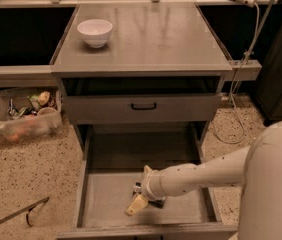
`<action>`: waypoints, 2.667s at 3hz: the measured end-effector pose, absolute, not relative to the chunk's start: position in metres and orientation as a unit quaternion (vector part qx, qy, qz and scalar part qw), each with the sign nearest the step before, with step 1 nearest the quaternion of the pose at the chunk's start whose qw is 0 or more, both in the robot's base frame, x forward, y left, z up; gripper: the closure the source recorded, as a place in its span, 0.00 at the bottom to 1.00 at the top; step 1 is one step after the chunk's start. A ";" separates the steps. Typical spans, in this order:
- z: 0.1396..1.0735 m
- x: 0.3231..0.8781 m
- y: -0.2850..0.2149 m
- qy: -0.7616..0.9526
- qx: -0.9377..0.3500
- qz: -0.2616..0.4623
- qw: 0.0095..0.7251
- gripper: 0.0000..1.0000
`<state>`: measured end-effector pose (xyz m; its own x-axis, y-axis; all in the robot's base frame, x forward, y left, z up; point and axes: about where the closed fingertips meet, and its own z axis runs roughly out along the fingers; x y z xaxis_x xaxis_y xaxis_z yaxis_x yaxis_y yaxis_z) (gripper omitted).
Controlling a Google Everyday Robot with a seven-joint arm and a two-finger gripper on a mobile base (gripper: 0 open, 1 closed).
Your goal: Pick redbull can from middle drawer and place on counter
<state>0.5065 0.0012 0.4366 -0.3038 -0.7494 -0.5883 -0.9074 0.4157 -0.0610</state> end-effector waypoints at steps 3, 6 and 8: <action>0.398 0.551 -0.004 0.834 -0.447 0.147 0.287 0.00; 0.373 0.525 -0.048 0.857 -0.397 0.184 0.273 0.00; 0.373 0.524 -0.049 0.858 -0.395 0.184 0.273 0.42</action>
Offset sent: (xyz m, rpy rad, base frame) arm 0.0562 0.0008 -0.0434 0.0370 0.0225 -0.1865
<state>0.5244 -0.0492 0.3733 -0.5385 -0.5774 -0.6137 -0.7782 0.6200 0.0995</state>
